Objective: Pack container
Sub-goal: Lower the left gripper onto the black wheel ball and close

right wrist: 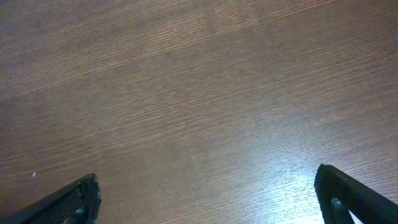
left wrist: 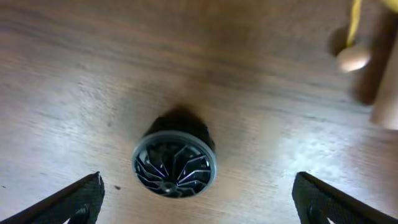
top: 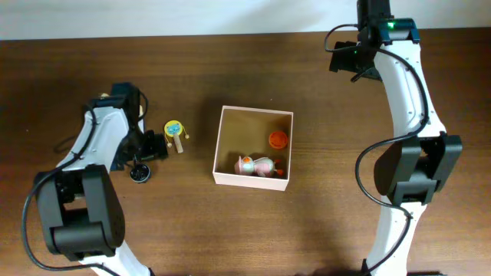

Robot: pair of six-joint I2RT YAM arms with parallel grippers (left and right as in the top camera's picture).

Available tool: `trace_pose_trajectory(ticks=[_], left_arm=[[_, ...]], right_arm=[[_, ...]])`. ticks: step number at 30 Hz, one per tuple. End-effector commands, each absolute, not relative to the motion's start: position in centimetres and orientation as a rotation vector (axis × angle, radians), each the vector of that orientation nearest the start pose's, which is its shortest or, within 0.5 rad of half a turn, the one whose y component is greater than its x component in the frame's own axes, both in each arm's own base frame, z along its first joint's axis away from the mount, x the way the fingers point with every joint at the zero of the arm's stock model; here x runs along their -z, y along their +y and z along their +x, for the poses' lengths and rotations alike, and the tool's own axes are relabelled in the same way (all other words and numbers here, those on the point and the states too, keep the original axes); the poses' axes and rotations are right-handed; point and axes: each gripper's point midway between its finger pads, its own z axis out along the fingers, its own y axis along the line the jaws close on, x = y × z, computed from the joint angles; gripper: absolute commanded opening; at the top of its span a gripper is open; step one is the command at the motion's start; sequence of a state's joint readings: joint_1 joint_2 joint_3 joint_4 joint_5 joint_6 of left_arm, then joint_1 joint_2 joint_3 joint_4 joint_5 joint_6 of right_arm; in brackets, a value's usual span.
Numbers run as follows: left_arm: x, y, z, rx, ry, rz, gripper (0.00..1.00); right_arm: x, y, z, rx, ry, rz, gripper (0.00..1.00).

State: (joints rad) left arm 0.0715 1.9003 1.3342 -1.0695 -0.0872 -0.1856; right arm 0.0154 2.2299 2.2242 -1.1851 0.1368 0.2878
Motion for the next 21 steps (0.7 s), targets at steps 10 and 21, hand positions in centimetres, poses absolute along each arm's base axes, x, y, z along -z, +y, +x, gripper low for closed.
trace_pose_trajectory(ticks=[10, 21], left_arm=[[-1.1, 5.8, 31.1, -0.175, 3.166, -0.528, 0.99], [0.4, 6.1, 31.1, -0.152, 3.132, -0.546, 0.99]], right_arm=[[-15.0, -1.7, 51.7, 0.109, 2.719, 0.425, 0.99], [-15.0, -1.7, 51.7, 0.109, 2.719, 0.425, 0.99]])
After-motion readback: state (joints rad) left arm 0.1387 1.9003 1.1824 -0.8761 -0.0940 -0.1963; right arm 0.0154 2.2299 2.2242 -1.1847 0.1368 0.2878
